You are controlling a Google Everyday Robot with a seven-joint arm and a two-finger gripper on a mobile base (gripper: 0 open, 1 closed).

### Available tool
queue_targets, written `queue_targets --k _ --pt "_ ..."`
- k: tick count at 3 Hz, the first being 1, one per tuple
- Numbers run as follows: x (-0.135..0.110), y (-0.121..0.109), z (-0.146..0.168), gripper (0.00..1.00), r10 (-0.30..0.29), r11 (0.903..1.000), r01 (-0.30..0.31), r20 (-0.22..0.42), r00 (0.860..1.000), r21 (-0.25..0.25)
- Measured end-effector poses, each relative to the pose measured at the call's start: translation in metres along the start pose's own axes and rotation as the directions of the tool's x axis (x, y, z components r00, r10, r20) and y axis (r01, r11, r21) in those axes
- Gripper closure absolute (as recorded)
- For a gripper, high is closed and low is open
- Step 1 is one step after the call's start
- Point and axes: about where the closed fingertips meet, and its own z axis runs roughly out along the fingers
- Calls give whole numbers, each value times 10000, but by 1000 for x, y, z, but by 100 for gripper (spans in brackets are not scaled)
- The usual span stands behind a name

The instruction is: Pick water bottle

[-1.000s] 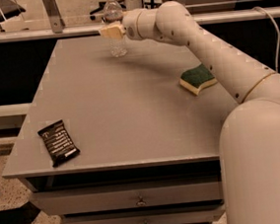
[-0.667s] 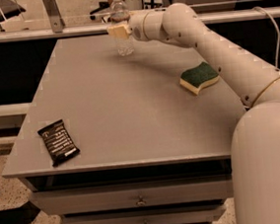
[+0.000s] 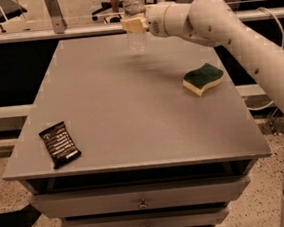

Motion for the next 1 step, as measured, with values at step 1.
queue_targets --k 1 --pt "-24 11 -45 100 507 9981 -493 393 9979 -367"
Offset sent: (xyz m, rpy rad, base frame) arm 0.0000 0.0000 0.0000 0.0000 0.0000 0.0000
